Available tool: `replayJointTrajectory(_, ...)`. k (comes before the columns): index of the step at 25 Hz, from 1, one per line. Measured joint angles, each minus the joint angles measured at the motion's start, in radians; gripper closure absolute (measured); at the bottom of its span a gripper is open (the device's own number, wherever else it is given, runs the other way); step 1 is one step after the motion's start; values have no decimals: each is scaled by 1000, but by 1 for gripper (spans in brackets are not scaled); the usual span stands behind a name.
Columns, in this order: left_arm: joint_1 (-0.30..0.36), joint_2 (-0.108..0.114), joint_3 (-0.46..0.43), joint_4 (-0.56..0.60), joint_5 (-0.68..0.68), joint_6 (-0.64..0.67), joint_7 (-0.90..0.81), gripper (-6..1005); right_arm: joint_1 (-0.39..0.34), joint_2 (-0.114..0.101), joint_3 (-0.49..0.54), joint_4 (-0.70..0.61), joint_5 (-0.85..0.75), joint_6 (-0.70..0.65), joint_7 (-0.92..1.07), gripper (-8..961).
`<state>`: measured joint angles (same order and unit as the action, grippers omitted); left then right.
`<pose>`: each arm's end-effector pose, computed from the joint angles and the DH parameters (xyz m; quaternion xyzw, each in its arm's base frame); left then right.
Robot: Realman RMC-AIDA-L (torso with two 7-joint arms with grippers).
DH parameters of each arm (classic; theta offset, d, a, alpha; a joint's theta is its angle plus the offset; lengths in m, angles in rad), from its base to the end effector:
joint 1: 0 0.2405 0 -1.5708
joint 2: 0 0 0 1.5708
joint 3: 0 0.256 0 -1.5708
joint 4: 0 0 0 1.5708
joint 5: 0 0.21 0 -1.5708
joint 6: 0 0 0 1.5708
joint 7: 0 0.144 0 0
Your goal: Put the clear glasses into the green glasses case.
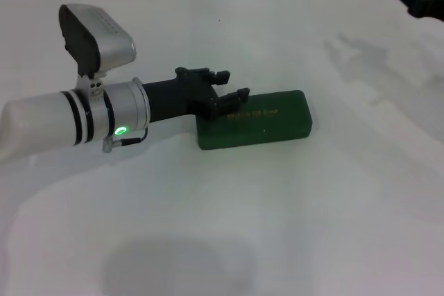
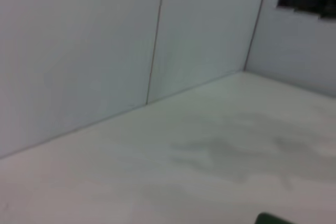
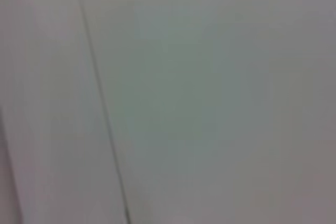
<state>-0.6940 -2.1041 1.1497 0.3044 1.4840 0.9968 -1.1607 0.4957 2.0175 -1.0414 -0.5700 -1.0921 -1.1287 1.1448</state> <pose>-0.2341 0.3732 -0.0886 -0.9293 -0.2244 -0.2051 0.2096 0.2501 0.3949 0.0449 -0.8138 0.2163 0.3909 0.3716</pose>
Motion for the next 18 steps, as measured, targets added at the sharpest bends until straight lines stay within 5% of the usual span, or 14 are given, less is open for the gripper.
replayJointTrajectory(9,40,6,11,-1,-72,118,65,450,23,-10,-119,-23,-38,-28,-1,643)
replayJointTrajectory(15,230,31,3,180,-182,481,128,419,33,-12,-160,-117,-251,-213,33,642)
replayJointTrajectory(18,326,38,2,229,-202,627,290,382,39,-13,-162,-160,-376,-375,22,519)
